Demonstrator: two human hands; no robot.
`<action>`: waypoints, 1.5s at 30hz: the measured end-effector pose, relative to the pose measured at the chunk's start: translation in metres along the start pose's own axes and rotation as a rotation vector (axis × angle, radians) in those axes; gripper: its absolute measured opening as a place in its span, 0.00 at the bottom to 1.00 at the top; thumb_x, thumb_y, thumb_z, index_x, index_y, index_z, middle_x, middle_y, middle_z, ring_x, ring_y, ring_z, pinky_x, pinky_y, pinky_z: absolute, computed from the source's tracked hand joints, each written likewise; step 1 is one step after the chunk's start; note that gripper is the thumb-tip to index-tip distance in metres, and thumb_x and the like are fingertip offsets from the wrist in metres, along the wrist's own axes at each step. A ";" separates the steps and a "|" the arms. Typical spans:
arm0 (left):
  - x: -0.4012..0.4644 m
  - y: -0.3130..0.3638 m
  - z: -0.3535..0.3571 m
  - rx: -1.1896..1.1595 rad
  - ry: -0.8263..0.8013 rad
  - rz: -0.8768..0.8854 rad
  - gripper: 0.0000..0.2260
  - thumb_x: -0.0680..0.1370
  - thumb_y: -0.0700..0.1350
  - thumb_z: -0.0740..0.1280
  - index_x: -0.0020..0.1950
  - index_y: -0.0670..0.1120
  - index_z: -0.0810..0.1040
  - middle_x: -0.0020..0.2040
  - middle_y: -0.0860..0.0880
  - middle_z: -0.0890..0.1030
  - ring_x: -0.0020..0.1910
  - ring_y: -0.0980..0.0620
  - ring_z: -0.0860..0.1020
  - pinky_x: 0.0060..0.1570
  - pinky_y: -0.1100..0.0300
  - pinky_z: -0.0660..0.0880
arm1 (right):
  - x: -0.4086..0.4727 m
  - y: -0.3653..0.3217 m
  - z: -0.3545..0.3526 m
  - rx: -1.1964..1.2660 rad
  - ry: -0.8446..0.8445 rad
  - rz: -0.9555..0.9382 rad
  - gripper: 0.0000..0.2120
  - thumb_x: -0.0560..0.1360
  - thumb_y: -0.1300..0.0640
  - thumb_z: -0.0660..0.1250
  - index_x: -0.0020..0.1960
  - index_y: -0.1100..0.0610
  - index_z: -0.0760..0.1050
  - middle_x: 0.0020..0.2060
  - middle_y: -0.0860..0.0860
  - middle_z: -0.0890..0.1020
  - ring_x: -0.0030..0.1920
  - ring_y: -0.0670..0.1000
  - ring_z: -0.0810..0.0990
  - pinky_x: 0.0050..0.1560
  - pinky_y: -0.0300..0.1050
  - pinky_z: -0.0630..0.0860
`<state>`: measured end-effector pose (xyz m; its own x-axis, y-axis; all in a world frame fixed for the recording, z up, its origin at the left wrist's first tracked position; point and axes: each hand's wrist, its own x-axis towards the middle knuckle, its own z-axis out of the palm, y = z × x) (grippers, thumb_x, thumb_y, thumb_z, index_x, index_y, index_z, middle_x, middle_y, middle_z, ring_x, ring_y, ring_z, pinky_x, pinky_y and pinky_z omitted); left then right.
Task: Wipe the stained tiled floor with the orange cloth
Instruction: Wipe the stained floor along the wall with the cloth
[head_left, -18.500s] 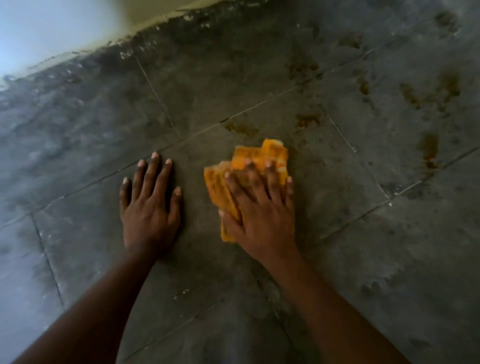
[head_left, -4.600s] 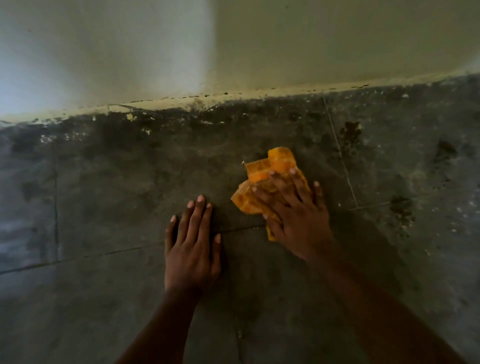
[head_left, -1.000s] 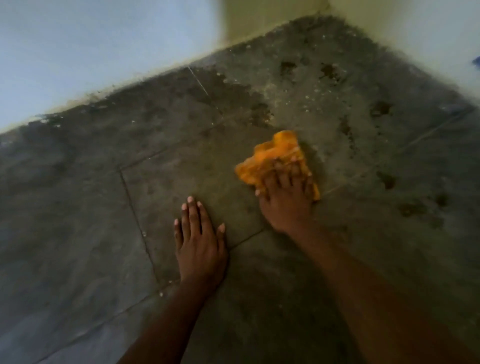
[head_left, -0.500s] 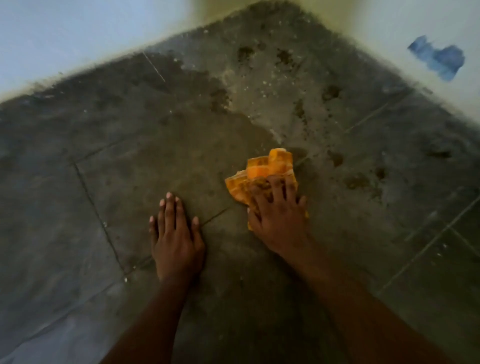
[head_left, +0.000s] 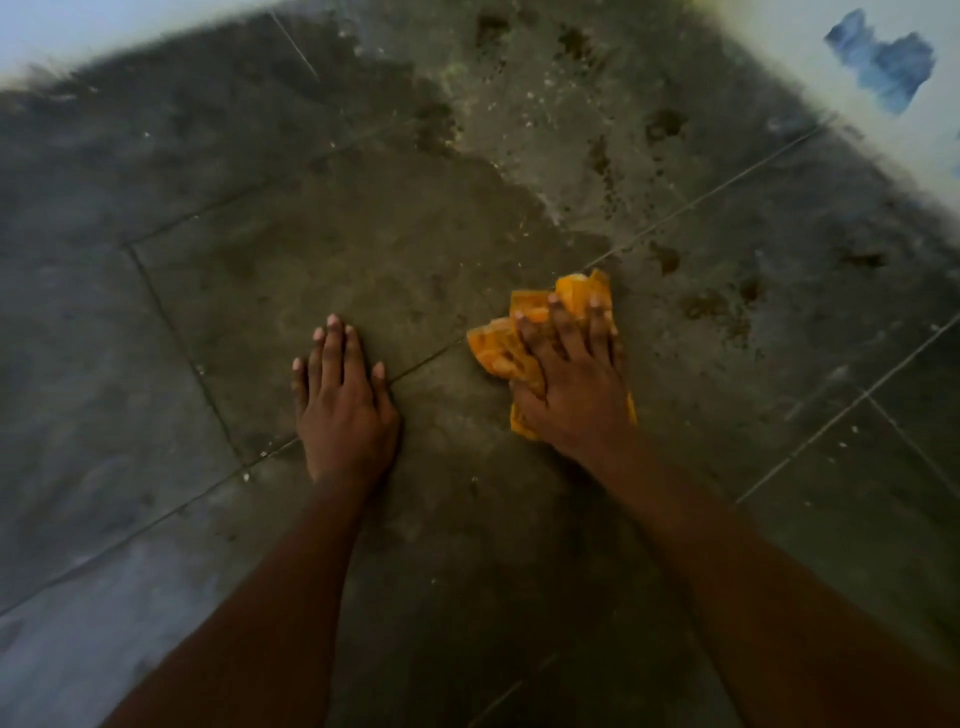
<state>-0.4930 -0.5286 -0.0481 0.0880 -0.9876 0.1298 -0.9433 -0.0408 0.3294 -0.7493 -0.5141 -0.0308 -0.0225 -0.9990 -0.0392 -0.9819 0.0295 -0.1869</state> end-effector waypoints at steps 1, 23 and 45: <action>0.000 0.001 0.001 0.004 -0.009 0.003 0.25 0.87 0.50 0.57 0.83 0.41 0.63 0.84 0.43 0.60 0.84 0.45 0.57 0.82 0.45 0.52 | -0.015 0.001 0.001 0.005 0.000 -0.072 0.36 0.74 0.34 0.57 0.81 0.40 0.61 0.84 0.52 0.57 0.83 0.65 0.48 0.78 0.69 0.55; -0.100 0.072 0.015 0.012 -0.166 0.059 0.32 0.83 0.60 0.49 0.85 0.48 0.55 0.87 0.45 0.50 0.86 0.46 0.49 0.82 0.42 0.43 | -0.194 0.112 -0.004 -0.077 0.087 0.507 0.35 0.74 0.36 0.56 0.82 0.35 0.56 0.84 0.48 0.55 0.84 0.62 0.47 0.74 0.78 0.44; -0.132 0.102 0.016 0.014 -0.249 0.154 0.38 0.80 0.62 0.51 0.85 0.43 0.54 0.86 0.41 0.50 0.86 0.42 0.48 0.82 0.36 0.45 | -0.218 0.108 0.000 0.049 0.051 0.371 0.34 0.76 0.39 0.59 0.81 0.37 0.58 0.84 0.48 0.54 0.84 0.63 0.45 0.78 0.73 0.53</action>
<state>-0.6058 -0.4046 -0.0465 -0.1363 -0.9891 -0.0564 -0.9440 0.1124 0.3102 -0.8501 -0.2929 -0.0426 -0.3856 -0.9204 -0.0643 -0.8950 0.3901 -0.2164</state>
